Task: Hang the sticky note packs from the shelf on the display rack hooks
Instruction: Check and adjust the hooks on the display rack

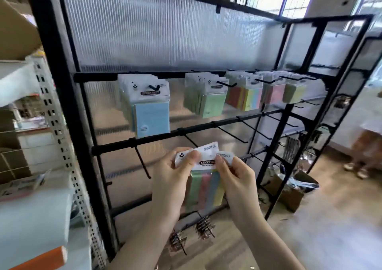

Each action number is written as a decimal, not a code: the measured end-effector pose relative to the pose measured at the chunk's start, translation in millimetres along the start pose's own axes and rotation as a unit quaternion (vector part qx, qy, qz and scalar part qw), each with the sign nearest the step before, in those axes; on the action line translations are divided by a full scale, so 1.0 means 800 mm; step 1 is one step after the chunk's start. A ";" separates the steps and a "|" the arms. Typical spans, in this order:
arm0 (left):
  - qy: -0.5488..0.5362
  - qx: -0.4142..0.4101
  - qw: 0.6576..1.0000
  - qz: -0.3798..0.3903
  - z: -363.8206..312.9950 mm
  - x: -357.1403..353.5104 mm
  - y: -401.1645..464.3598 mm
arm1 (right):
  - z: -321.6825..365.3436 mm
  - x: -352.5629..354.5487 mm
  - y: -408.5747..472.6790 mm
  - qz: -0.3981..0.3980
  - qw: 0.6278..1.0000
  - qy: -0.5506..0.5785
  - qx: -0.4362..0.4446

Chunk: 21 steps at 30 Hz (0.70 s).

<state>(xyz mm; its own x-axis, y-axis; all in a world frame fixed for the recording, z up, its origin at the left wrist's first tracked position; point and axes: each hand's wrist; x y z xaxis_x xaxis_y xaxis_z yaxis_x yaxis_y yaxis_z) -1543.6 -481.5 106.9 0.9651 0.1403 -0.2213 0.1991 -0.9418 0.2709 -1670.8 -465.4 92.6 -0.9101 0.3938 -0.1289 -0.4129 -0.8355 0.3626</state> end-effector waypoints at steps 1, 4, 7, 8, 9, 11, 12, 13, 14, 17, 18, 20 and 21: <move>-0.012 0.008 1.000 0.006 0.003 -0.011 0.009 | 0.000 0.005 0.013 -0.004 1.000 -0.002 0.003; -0.040 0.024 0.999 0.010 0.010 -0.050 0.038 | -0.004 0.021 0.058 -0.022 1.000 -0.010 0.015; -0.061 0.033 0.997 0.028 0.025 -0.089 0.069 | -0.014 0.036 0.105 -0.039 0.999 -0.022 0.021; -0.064 0.035 0.997 0.035 0.030 -0.099 0.079 | -0.018 0.040 0.119 -0.048 0.998 -0.025 0.019; -0.063 0.034 0.997 0.043 0.033 -0.108 0.088 | -0.022 0.044 0.131 -0.057 0.998 -0.024 0.020; -0.055 0.027 0.996 0.059 0.041 -0.130 0.108 | -0.031 0.052 0.158 -0.073 0.997 -0.023 0.027; -0.054 0.025 0.996 0.066 0.046 -0.142 0.119 | -0.036 0.057 0.172 -0.078 0.996 -0.024 0.029; -0.054 0.025 0.996 0.072 0.048 -0.150 0.126 | -0.039 0.060 0.182 -0.082 0.996 -0.025 0.028; -0.053 0.027 0.995 0.076 0.052 -0.158 0.132 | -0.043 0.063 0.192 -0.087 0.995 -0.025 0.027; -0.038 0.034 0.996 0.072 0.069 -0.178 0.152 | -0.060 0.077 0.221 -0.134 0.990 -0.027 0.028; -0.031 0.028 0.997 0.065 0.072 -0.182 0.158 | -0.064 0.082 0.229 -0.156 0.987 -0.021 0.026; -0.009 0.014 0.998 0.055 0.076 -0.192 0.169 | -0.068 0.094 0.244 -0.178 0.984 -0.007 0.025; 0.004 0.007 0.998 0.058 0.077 -0.198 0.172 | -0.069 0.099 0.251 -0.175 0.984 -0.011 0.029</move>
<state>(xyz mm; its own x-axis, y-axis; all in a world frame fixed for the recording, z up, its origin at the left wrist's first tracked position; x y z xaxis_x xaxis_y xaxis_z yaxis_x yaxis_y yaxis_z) -1679.3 -651.8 121.0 0.9828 0.0323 -0.1818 0.0833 -0.9563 0.2804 -1827.8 -622.8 103.9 -0.7111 0.6627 -0.2350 -0.6977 -0.6238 0.3523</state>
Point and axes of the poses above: each hand's wrist, its own y-axis towards the middle knuckle, its own x-axis out of the back of the hand, z = x × y, and after that the axes turned 8 degrees about -z, right-handed
